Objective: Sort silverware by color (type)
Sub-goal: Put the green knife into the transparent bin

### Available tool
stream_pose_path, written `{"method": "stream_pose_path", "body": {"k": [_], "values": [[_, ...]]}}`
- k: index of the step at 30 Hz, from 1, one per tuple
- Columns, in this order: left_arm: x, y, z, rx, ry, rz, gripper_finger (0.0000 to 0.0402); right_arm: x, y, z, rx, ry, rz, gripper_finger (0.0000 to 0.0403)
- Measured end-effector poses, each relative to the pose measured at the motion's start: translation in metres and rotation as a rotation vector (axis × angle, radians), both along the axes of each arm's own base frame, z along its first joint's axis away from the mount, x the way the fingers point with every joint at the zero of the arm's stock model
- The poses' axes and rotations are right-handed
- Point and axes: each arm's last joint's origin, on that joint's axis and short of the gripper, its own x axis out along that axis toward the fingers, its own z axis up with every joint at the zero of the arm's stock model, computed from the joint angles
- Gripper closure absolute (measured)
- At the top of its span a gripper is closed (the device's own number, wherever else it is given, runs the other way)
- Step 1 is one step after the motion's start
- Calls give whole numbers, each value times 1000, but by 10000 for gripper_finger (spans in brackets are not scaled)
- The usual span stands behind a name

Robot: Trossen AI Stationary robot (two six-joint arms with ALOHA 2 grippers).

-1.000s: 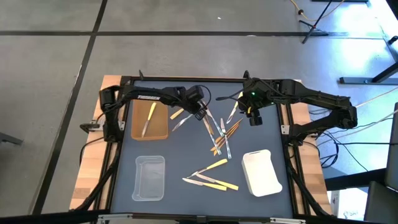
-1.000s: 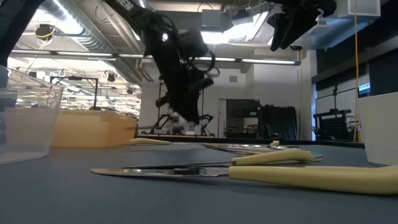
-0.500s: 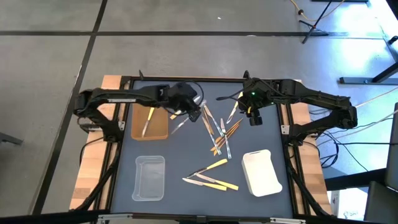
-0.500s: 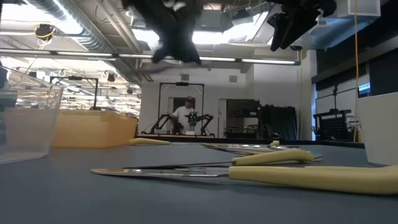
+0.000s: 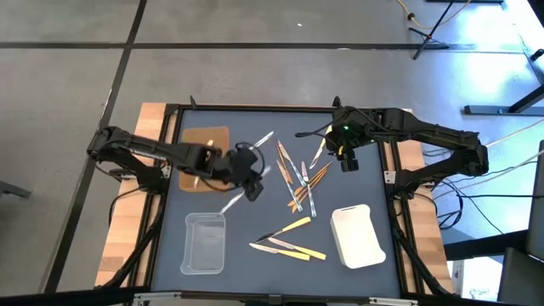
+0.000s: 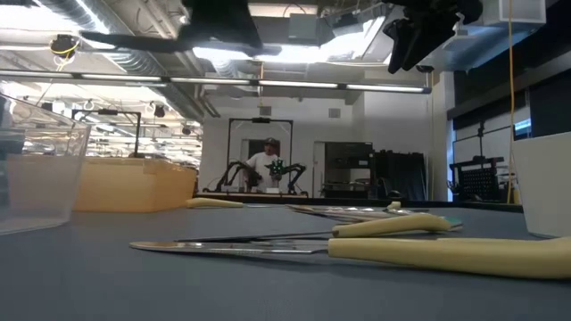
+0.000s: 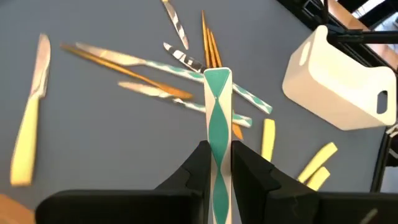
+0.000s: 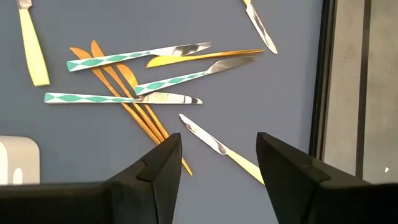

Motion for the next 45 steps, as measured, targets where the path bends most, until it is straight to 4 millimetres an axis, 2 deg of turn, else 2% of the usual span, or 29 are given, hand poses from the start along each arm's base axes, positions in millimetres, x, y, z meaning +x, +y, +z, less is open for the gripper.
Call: {"method": "stream_pose_path", "body": {"k": [10,19,28,35,45], "values": [[-34,-76,-6,34,-31,145,360,0,0,0,0,0,0,207],[-61,-125,-23,50,-79,229,360,0,0,0,0,0,0,207],[-62,-152,-51,53,-40,241,360,0,0,0,0,0,0,207],[-60,-160,-74,119,35,239,360,0,0,0,0,0,1,207],[-79,-168,-77,150,44,267,360,0,0,0,0,0,1,207]]}}
